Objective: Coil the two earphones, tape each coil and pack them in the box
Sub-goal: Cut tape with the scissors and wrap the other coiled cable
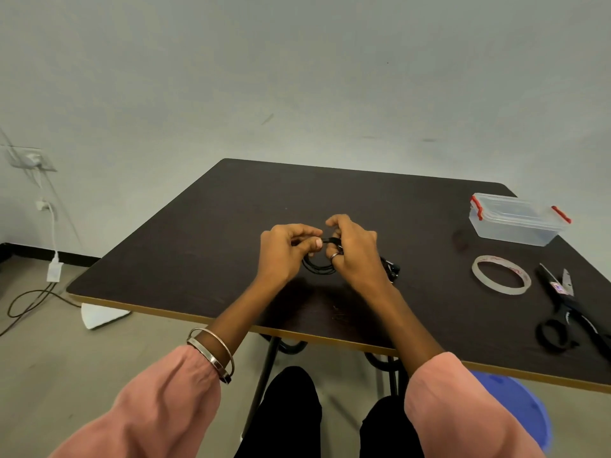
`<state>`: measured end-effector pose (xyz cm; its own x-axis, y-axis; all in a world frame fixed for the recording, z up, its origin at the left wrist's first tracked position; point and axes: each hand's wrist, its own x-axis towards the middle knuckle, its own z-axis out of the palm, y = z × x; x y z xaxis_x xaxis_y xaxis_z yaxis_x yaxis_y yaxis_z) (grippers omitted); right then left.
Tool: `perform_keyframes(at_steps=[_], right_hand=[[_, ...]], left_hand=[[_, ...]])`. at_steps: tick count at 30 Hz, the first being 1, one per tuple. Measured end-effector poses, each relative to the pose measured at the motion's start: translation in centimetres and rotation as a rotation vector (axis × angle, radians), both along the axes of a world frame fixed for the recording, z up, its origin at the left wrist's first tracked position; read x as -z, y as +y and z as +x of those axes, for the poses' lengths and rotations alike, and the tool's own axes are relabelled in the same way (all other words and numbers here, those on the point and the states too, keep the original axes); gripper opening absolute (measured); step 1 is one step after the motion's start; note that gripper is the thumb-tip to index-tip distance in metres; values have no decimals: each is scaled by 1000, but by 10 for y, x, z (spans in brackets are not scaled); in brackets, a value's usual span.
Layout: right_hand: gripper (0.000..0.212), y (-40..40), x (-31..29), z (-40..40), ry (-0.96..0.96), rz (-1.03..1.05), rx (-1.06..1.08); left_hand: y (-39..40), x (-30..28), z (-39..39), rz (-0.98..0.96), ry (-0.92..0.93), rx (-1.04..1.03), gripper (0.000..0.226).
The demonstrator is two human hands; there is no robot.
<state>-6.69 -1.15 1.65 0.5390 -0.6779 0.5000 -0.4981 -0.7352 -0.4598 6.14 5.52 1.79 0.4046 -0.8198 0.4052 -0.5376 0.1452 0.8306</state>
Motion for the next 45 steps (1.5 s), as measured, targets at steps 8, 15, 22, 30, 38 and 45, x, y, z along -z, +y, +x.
perform_keyframes(at_steps=[8,15,22,30,38,45], right_hand=[[38,4,11,3,-169,-202,95],[52,6,16,-3,-245,-88,25],[77,6,-6,-16,-549,709,-154],[70,-1,-23,-11,-592,914,-105],[59,-6,-25,-9,-656,951,-108],[60,-5,-31,-12,-528,984,-101]], left_hand=[[-1,-1,-9,74,425,56,17],[-2,-3,-15,76,816,76,25],[2,4,-3,9,591,148,35],[7,3,-2,-4,493,210,41],[6,6,1,-6,431,213,42],[6,5,4,-4,328,226,44]])
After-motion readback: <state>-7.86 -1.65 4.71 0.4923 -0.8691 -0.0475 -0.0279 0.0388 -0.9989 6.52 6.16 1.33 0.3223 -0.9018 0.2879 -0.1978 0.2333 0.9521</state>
